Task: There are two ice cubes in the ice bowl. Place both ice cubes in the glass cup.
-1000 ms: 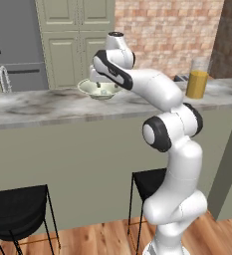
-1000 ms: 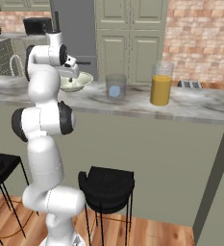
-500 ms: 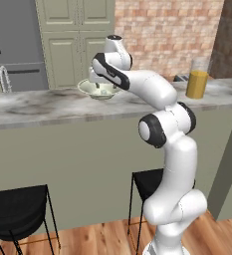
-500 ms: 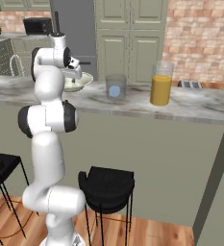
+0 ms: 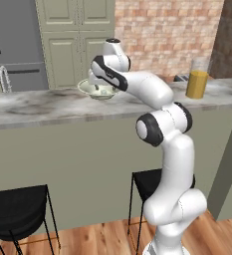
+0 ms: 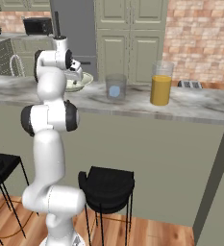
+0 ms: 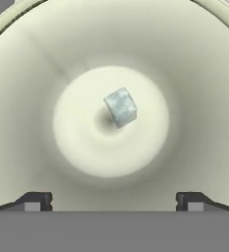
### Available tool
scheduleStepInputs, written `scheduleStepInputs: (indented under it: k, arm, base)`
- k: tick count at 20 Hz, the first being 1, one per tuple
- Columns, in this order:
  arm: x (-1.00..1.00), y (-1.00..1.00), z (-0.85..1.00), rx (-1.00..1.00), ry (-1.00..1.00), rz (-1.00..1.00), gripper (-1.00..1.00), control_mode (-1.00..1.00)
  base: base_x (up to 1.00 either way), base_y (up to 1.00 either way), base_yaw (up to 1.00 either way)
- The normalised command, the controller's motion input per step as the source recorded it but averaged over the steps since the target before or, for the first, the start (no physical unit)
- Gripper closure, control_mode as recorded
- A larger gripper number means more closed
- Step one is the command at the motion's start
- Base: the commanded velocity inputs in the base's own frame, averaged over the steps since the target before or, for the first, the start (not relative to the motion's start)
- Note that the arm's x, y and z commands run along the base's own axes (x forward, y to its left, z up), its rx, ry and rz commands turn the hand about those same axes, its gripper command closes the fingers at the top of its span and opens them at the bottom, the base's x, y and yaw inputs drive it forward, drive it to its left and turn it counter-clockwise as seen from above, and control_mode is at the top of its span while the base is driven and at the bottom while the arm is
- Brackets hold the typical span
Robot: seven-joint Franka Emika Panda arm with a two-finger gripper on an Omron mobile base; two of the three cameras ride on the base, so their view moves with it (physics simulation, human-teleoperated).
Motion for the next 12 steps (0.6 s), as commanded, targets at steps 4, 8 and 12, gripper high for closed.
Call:
scheduleStepInputs:
  k: [4,8,12]
  arm:
    - [0.11,0.0,-0.23,0.0,0.0,0.0,-1.0,-1.0]
    - [0.1,0.0,-0.24,0.0,0.0,0.0,-1.0,-1.0]
    - [0.12,0.0,-0.21,0.0,0.0,0.0,-1.0,-1.0]
  base:
    - [0.0,0.0,0.0]
    - [0.0,0.0,0.0]
    - [0.0,0.0,0.0]
